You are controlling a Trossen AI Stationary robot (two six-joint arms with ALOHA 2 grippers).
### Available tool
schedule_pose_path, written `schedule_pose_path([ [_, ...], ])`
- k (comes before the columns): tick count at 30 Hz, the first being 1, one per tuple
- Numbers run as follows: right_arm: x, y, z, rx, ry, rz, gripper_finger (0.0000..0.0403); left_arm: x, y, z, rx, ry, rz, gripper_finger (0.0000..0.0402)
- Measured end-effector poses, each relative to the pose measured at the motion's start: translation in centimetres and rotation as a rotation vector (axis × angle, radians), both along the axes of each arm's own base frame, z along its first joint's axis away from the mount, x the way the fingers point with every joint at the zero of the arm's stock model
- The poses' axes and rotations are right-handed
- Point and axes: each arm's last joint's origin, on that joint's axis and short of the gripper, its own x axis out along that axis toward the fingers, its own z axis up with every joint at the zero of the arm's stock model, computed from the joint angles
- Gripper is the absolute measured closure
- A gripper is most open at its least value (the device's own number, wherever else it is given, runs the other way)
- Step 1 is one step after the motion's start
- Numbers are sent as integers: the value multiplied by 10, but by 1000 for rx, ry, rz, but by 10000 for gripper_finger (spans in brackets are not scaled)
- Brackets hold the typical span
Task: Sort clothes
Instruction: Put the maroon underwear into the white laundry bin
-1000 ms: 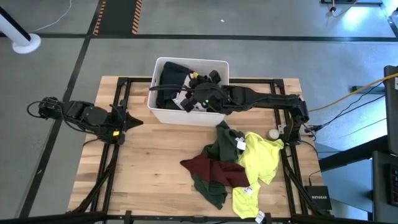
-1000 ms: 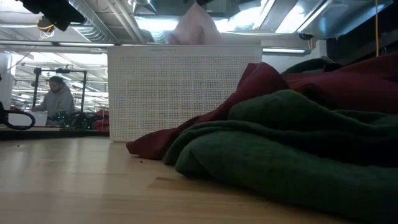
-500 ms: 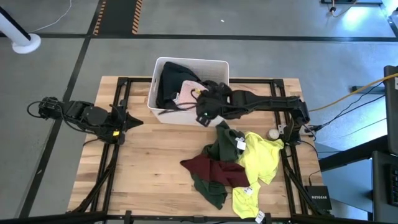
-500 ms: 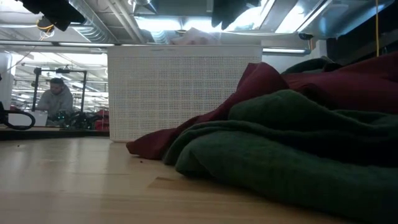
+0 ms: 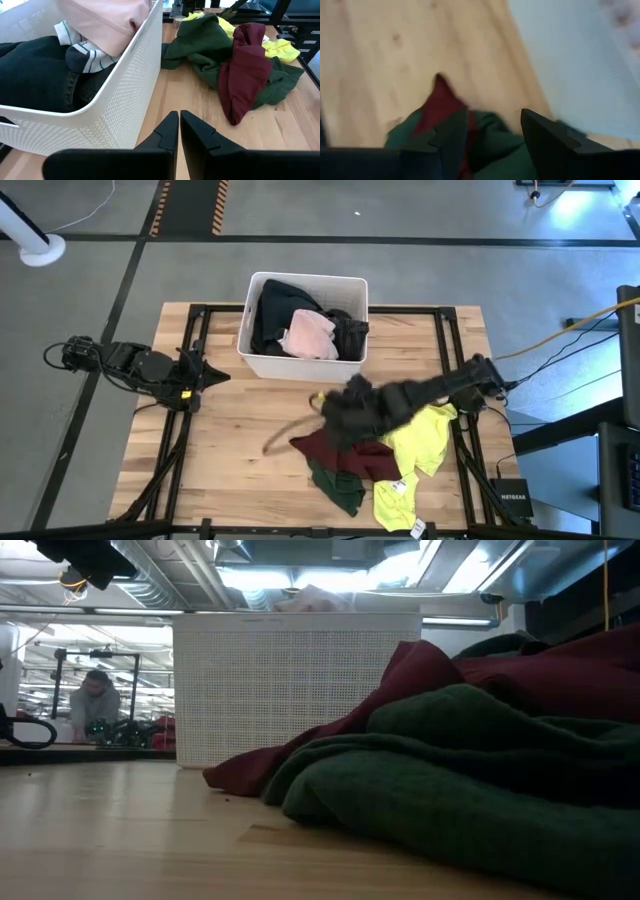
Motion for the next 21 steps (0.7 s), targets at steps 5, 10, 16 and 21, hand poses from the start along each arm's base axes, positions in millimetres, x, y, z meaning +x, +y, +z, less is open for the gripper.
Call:
schedule_pose_path([
  [5,-5,43,-19,-37,39,99,201,0,0,0,0,0,0,389],
  [10,-1,69,-45,-76,98,154,201,0,0,0,0,0,0,389],
  [16,7,79,-81,-142,232,186,201,0,0,0,-1,0,1,389],
  [21,16,75,-106,-157,340,178,201,0,0,0,-1,0,1,389],
])
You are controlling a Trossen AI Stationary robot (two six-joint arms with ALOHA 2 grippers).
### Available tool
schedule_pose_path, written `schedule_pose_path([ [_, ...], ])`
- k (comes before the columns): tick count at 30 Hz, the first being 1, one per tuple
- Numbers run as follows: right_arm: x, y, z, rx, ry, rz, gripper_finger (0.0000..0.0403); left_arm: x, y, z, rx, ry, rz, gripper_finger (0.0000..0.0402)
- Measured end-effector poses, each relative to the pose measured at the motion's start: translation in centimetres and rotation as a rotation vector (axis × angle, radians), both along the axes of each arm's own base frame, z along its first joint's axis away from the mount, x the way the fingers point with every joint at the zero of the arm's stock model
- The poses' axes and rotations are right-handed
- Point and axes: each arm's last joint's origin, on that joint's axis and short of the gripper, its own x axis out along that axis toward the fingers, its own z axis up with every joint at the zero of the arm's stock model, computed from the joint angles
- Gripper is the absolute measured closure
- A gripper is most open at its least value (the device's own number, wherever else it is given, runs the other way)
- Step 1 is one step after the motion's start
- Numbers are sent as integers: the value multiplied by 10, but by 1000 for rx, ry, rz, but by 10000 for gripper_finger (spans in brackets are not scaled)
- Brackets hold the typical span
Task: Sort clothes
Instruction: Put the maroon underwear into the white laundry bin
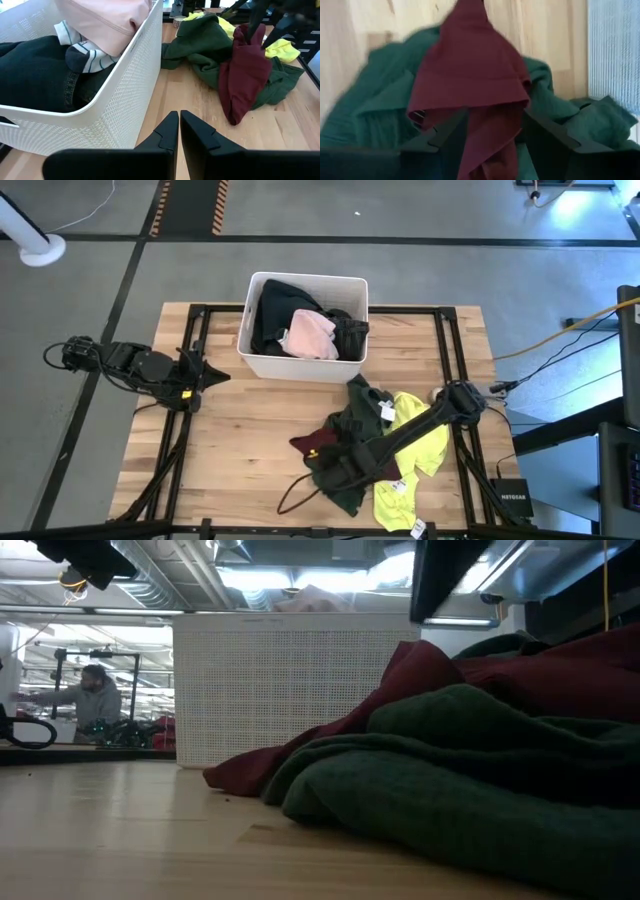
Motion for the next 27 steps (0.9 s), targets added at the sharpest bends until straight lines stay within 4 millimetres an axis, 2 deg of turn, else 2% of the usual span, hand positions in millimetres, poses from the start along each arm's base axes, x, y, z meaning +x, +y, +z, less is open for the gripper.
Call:
schedule_pose_path([
  [7,15,-26,-24,-30,127,-72,201,0,0,0,-1,0,0,389],
  [12,27,-40,-33,46,158,-90,201,0,0,0,-1,-1,1,389],
  [17,36,-45,-47,101,198,-64,201,0,0,0,-1,-1,1,389],
  [23,36,-46,-63,94,233,-53,203,0,0,1,13,-4,-8,389],
  [27,32,-48,-74,79,268,-57,230,1,0,2,22,-13,-13,389],
])
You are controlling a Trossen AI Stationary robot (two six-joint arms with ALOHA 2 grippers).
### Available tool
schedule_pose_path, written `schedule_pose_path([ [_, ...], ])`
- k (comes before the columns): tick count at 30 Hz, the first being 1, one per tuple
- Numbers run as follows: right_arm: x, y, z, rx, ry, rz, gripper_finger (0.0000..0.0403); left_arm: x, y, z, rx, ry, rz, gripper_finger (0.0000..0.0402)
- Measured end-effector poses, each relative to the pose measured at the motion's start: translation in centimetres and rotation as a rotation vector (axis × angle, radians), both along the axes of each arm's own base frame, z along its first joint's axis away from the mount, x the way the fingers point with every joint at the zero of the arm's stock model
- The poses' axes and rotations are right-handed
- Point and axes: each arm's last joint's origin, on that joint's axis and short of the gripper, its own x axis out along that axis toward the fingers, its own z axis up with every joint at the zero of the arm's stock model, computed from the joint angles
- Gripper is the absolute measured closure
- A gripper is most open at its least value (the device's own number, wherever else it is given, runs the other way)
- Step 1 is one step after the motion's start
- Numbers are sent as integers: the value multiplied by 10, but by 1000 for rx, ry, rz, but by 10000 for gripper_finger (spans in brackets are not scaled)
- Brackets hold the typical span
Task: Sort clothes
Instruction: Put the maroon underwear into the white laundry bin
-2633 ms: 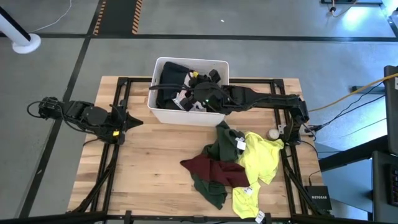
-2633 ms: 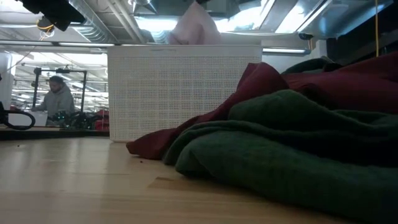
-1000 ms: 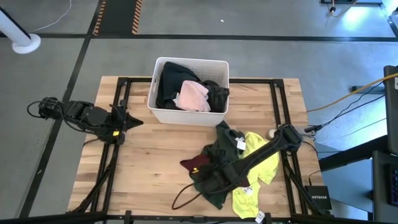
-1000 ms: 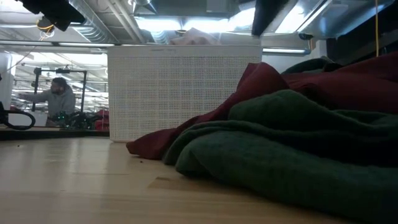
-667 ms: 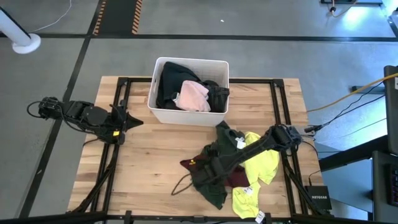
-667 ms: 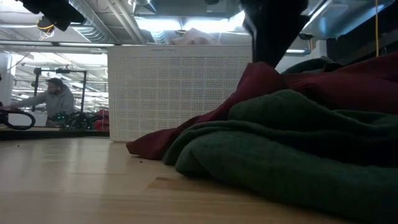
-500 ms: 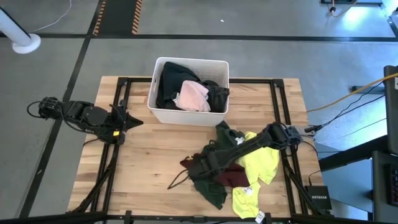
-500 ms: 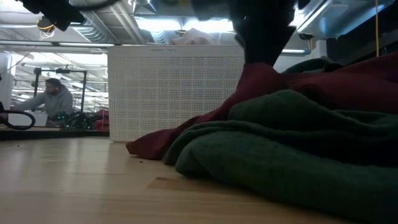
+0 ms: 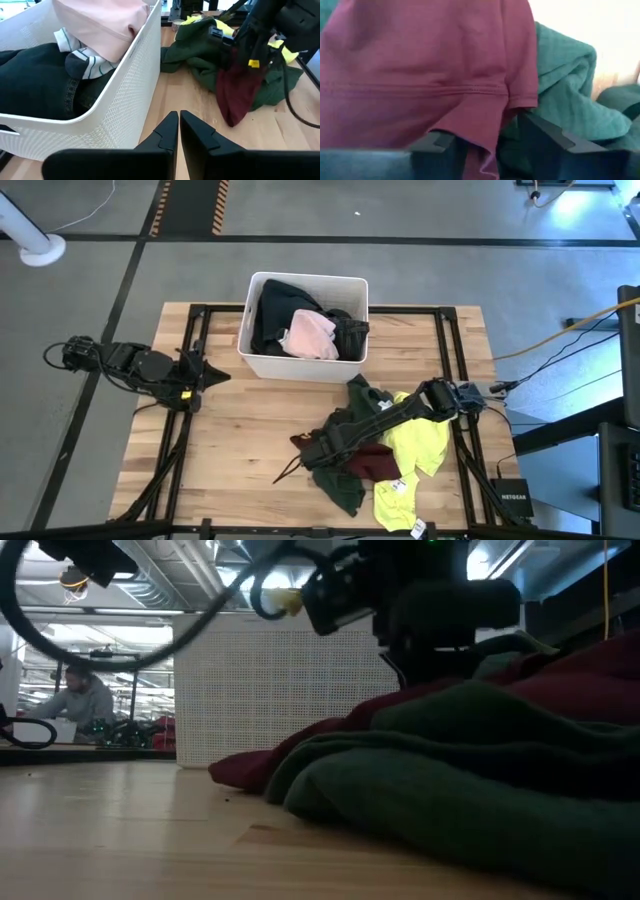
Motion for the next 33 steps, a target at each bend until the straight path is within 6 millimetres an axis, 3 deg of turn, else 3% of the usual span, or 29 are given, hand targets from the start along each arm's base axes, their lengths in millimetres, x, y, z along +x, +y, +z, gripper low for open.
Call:
schedule_pose_path([
  [9,-4,0,-6,16,35,-8,389,0,0,0,17,2,-8,389],
  [14,0,8,19,5,-24,-4,383,0,0,0,17,2,-8,389],
  [21,9,13,78,-31,-207,9,388,0,0,0,16,2,-8,389],
  [26,11,7,116,-85,-357,39,396,0,0,0,17,3,-8,389],
  [33,4,-11,152,-172,-525,-10,392,0,0,0,16,2,-8,389],
])
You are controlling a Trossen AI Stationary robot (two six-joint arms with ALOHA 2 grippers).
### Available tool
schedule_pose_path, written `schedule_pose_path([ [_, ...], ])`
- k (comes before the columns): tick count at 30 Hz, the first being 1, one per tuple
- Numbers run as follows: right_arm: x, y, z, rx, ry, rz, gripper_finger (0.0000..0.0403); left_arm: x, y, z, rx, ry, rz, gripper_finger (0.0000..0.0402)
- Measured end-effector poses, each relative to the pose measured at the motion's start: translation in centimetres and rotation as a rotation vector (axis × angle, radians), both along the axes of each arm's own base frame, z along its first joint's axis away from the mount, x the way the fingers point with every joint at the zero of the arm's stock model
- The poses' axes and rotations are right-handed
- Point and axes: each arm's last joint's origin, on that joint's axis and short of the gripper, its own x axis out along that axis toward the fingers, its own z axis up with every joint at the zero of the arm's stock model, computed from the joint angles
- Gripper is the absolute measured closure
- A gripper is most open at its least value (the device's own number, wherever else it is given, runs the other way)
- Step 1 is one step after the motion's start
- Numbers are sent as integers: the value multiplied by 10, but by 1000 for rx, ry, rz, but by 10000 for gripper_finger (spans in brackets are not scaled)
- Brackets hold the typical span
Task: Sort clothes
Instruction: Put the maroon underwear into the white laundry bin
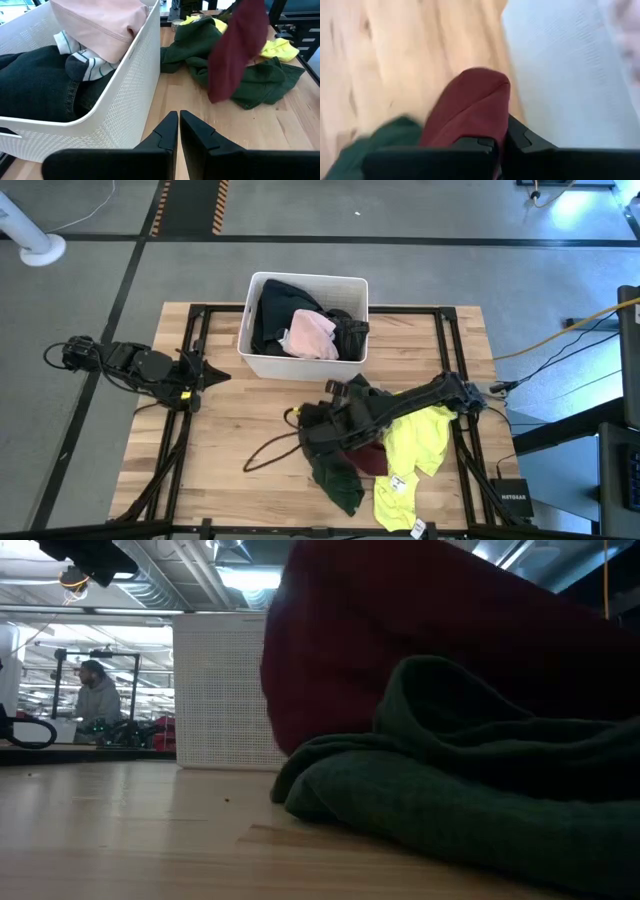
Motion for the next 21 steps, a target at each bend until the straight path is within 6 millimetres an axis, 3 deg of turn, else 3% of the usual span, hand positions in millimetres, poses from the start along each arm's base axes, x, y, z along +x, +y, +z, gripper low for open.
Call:
schedule_pose_path([
  [21,-10,-52,126,-246,-668,-80,392,0,0,0,0,0,0,389],
])
